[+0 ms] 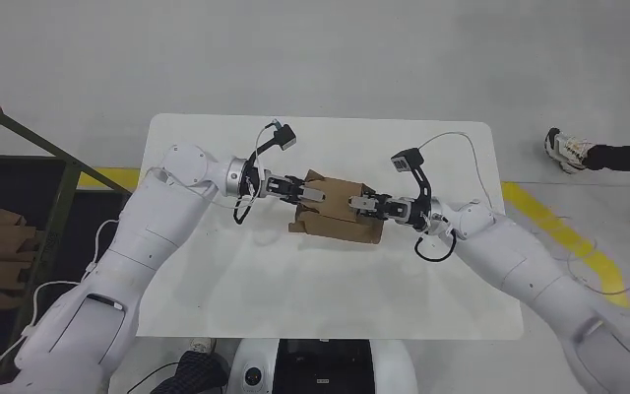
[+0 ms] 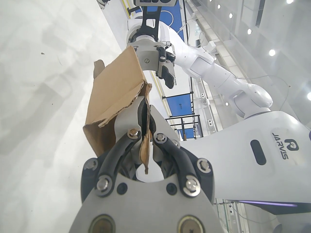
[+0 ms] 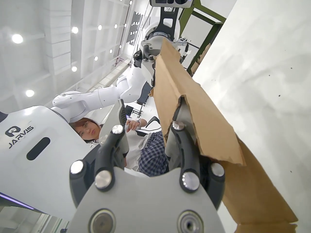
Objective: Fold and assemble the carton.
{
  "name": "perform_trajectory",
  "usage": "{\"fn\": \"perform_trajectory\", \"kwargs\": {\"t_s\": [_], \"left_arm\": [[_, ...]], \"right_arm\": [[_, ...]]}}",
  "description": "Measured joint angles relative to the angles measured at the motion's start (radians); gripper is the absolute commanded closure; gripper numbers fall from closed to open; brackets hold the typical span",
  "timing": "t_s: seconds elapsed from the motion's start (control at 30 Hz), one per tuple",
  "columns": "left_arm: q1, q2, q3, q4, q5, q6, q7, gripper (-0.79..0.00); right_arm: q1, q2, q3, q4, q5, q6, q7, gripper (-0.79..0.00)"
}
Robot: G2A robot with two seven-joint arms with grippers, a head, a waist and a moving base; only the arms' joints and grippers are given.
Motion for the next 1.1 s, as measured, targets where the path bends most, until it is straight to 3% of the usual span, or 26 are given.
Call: {"fn": "perform_trajectory", "kwargs": {"t_s": [0.4, 0.47, 0.53, 0.6, 0.63, 0.67, 1.1], "left_arm": [[0.002, -0.002, -0.002, 0.008, -0.001, 0.002, -0.004, 0.000], [0.001, -0.002, -0.003, 0.007, -0.001, 0.002, -0.004, 0.000], [0.001, -0.002, -0.003, 0.006, -0.002, 0.001, -0.005, 0.000], [0.001, -0.003, -0.005, 0.006, -0.003, 0.001, -0.005, -0.099], [0.001, -0.003, -0.006, 0.005, -0.003, 0.002, -0.005, -0.382], [0.001, -0.002, -0.007, 0.005, -0.004, 0.002, -0.005, -0.779], [0.026, 0.008, -0.054, -0.034, -0.049, 0.008, -0.019, -0.785]], "right_arm": [[-0.008, -0.013, 0.012, 0.014, -0.009, 0.011, 0.011, -0.074], [-0.009, -0.015, 0.014, 0.015, -0.010, 0.013, 0.013, 0.000], [-0.009, -0.017, 0.016, 0.018, -0.011, 0.016, 0.016, 0.000], [-0.010, -0.018, 0.019, 0.021, -0.013, 0.017, 0.017, 0.000], [-0.010, -0.019, 0.020, 0.023, -0.013, 0.018, 0.018, 0.000], [-0.010, -0.020, 0.022, 0.025, -0.014, 0.019, 0.019, 0.000], [-0.009, -0.034, 0.037, 0.058, -0.027, 0.041, 0.041, 0.000]]}}
